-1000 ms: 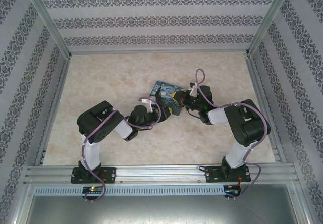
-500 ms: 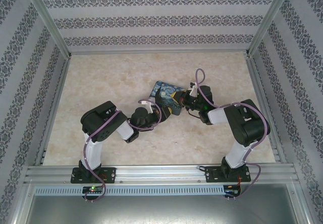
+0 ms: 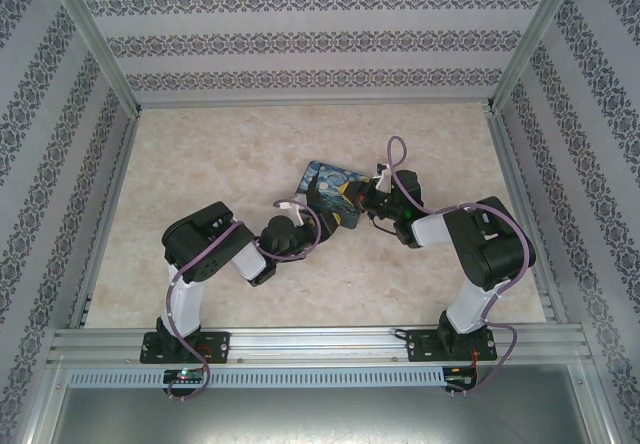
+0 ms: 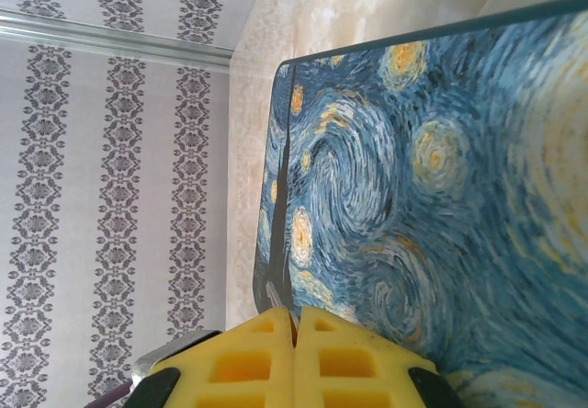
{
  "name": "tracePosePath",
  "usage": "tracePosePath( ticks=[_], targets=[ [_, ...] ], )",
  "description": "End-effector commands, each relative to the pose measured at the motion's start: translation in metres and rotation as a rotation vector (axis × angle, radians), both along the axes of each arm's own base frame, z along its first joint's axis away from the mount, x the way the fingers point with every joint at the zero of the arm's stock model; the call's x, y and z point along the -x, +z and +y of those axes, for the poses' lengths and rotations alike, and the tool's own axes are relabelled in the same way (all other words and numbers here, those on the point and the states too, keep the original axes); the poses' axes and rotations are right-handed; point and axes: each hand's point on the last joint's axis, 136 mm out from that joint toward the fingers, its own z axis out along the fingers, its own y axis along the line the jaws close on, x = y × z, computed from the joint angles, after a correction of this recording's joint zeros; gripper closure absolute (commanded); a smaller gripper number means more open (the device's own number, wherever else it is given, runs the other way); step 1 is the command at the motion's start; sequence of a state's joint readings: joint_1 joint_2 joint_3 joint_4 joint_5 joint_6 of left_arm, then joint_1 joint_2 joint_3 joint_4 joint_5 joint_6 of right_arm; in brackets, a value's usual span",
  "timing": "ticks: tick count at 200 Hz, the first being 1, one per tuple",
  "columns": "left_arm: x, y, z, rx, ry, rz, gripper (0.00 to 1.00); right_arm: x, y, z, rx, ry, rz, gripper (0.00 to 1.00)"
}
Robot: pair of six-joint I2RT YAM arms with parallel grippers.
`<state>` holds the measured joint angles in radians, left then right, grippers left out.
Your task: Unlock the padlock with the key
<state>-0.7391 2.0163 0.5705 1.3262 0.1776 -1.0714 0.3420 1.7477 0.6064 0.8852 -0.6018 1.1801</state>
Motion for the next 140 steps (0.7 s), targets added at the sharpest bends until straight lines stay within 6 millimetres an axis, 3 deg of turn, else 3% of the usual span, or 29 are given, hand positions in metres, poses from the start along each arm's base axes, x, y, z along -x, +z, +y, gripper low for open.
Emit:
tracePosePath(
  ticks=[1,55,140],
  targets=[
    [0.001,0.019,-0.006,0.063,0.005,-0.055,0.49,0.007,-0.027,-0.007,0.032,-0.014,0.077,1.00],
    [0.000,0.011,-0.003,0.042,0.021,-0.036,0.55,0.007,-0.028,-0.007,0.031,-0.013,0.077,1.00],
    [-0.001,-0.018,0.003,-0.010,0.052,0.024,0.66,0.008,-0.027,-0.008,0.030,-0.015,0.076,1.00]
  ],
)
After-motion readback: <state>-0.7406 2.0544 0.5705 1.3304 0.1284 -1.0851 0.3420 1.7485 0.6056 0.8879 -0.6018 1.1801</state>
